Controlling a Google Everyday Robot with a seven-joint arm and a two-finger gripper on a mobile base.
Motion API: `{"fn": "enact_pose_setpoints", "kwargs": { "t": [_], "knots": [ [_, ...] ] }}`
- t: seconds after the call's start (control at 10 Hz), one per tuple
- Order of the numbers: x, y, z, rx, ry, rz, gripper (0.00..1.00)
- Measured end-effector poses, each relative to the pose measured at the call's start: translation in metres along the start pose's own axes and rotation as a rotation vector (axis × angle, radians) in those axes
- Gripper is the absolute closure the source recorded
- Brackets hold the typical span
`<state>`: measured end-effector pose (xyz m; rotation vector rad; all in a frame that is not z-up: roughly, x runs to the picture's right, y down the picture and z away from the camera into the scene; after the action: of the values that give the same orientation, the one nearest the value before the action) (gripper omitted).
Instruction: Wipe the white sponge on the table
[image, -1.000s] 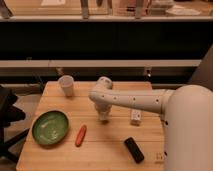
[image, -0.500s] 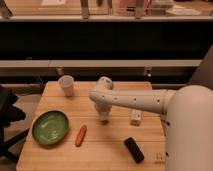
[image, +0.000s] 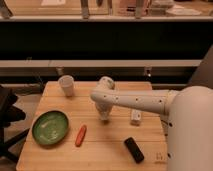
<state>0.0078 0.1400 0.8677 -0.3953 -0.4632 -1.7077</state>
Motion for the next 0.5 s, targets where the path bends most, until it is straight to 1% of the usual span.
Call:
{"fn": "enact_pose_setpoints", "kwargs": {
  "t": [0.5],
  "knots": [
    [0.0004,0.0056,-0.0022,0.010,0.006,-0.022,0.95]
  ]
}}
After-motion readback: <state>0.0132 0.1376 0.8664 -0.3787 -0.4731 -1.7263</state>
